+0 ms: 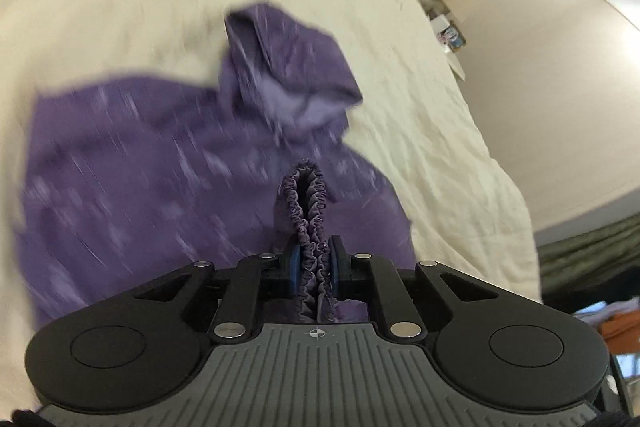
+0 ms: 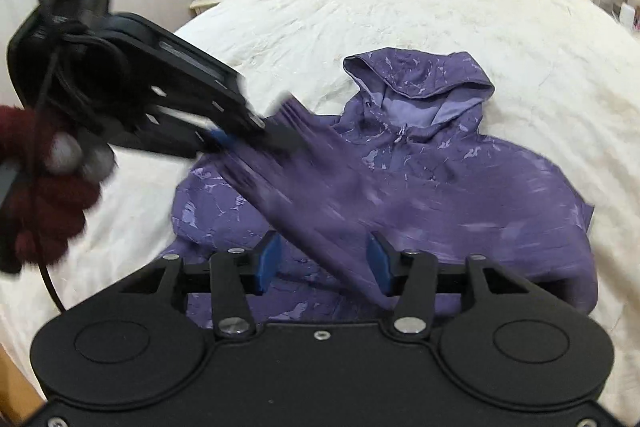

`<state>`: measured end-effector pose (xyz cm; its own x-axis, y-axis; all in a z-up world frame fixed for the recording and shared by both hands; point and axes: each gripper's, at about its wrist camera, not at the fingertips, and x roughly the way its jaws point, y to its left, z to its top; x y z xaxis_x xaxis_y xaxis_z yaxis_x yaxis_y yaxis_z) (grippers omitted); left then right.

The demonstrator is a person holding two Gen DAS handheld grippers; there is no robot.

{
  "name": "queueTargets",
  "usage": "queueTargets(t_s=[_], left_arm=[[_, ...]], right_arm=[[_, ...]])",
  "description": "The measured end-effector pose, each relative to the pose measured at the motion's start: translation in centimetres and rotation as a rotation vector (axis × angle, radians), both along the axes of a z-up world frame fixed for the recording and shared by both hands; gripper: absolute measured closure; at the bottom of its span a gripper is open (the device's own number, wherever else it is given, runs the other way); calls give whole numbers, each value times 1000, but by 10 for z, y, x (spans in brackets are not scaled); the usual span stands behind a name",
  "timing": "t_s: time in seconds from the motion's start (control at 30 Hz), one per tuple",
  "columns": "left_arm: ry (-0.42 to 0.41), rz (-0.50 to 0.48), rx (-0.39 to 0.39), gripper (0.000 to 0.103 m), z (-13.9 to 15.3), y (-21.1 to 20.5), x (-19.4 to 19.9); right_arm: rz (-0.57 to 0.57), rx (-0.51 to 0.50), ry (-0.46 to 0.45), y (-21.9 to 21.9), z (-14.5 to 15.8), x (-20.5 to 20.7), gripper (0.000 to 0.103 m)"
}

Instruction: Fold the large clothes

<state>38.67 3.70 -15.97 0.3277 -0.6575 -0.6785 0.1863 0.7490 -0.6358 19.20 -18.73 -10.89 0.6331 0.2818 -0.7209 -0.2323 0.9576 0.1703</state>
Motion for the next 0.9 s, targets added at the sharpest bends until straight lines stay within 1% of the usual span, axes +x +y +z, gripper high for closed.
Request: queueTargets(t_s=[0.1,0.2,0.27,0.33,0.43,0.47,0.53,0.57,0.67,0.77,0.83,0.9], left_arm=[[-45,-13,84,90,8,17,13],[-32,-18,128,90,2,28,25],[-25,-24,168,90,-7,28,28],[-18,-33,226,90,-17,26,30],[21,-31,291,89,-40,29,30],[33,-30,323,89,-49,29,29],[27,-17,397,89,-61,31,24],[28,0,419,89,-65,32,21],[56,62,423,89,-76,41,18],[64,62,419,87,-83,42,22],[71,54,419,87,-89,42,25],[85,70,403,86,-94,43,26]], right_arm=[[-21,20,33,-10,-6,-3,47],[-63,21,79,-26,-17,-5,47],[-109,27,108,-42,-23,-5,47],[-166,38,132,-63,-28,-4,47],[-253,43,155,-96,-32,1,47],[-285,43,163,-109,-33,5,47],[-343,45,175,-134,-35,14,47],[-372,48,180,-147,-36,19,47],[-449,57,194,-181,-41,38,47],[-504,84,209,-209,-48,58,47],[-530,108,215,-223,-54,72,47],[-547,119,221,-232,-61,85,47]])
